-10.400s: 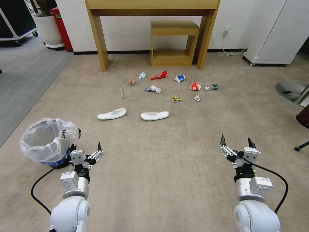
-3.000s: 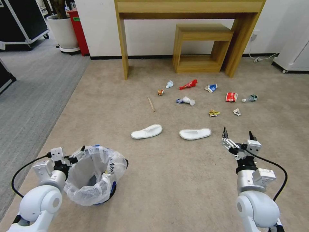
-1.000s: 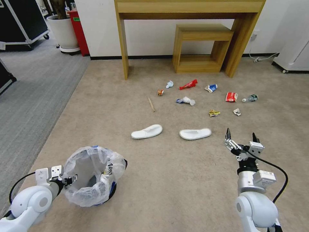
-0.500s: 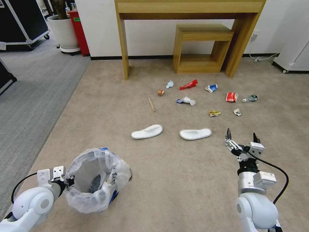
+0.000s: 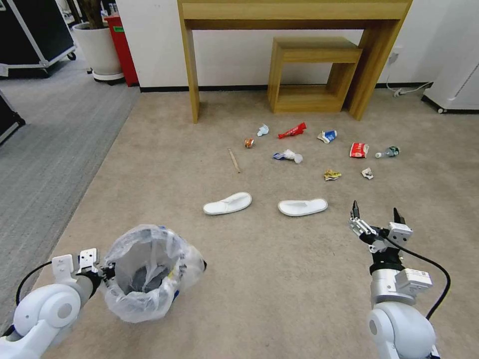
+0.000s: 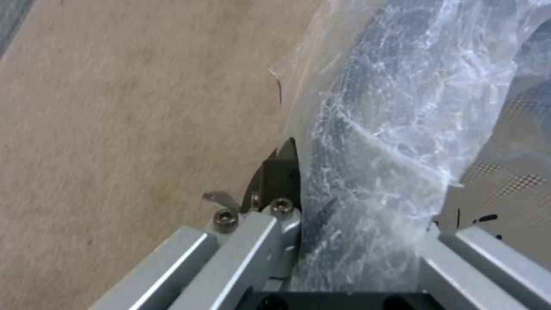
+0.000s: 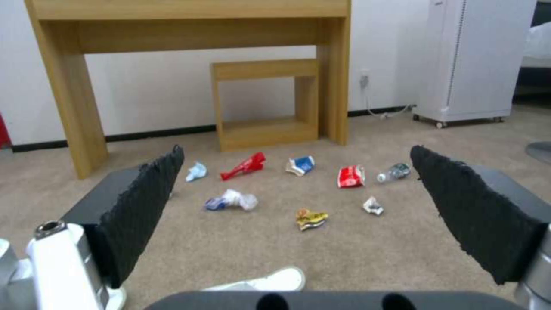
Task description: Pick up the trash bin and place the garbage on the floor into it.
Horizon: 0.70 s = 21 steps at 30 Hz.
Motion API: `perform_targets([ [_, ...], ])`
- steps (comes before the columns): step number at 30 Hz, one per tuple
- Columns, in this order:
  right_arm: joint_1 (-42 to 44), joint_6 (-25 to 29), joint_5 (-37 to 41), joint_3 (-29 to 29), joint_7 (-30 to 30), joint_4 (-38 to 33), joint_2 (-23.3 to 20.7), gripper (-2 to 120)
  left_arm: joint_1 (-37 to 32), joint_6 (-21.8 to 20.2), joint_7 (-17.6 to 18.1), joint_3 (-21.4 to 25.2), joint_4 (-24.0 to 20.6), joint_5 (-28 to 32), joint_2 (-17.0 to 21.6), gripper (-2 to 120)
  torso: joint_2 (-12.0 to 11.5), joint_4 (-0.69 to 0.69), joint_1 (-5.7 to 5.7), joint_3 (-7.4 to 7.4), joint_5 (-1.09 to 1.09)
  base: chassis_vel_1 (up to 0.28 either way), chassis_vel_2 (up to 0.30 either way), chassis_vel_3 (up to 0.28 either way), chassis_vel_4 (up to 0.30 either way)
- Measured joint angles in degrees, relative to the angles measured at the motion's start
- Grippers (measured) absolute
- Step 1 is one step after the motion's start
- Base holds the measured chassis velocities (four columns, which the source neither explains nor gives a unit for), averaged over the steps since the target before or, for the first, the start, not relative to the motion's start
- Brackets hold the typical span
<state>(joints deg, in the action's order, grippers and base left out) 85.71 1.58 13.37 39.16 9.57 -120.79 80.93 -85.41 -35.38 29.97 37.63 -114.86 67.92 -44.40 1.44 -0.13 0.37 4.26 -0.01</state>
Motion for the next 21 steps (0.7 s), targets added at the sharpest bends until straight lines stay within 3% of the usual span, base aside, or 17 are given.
perform_targets([
  [8, 0.4, -0.3, 0.6, 0.1, 0.2, -0.6, -0.3, 100, -0.3, -0.5, 4.3, 2.4, -4.8, 4.5, 1.1, 0, 0.0, 0.01, 0.00, 0.00, 0.02, 0.000, 0.000, 0.000, 0.000],
  [21, 1.2, -0.9, 3.5, 0.4, 0.7, -1.9, -1.6, 100, -5.4, -1.0, 5.0, 6.6, -11.3, 5.0, 1.6, 0, 0.0, 0.00, 0.00, -0.01, 0.02, 0.000, 0.000, 0.000, 0.000],
])
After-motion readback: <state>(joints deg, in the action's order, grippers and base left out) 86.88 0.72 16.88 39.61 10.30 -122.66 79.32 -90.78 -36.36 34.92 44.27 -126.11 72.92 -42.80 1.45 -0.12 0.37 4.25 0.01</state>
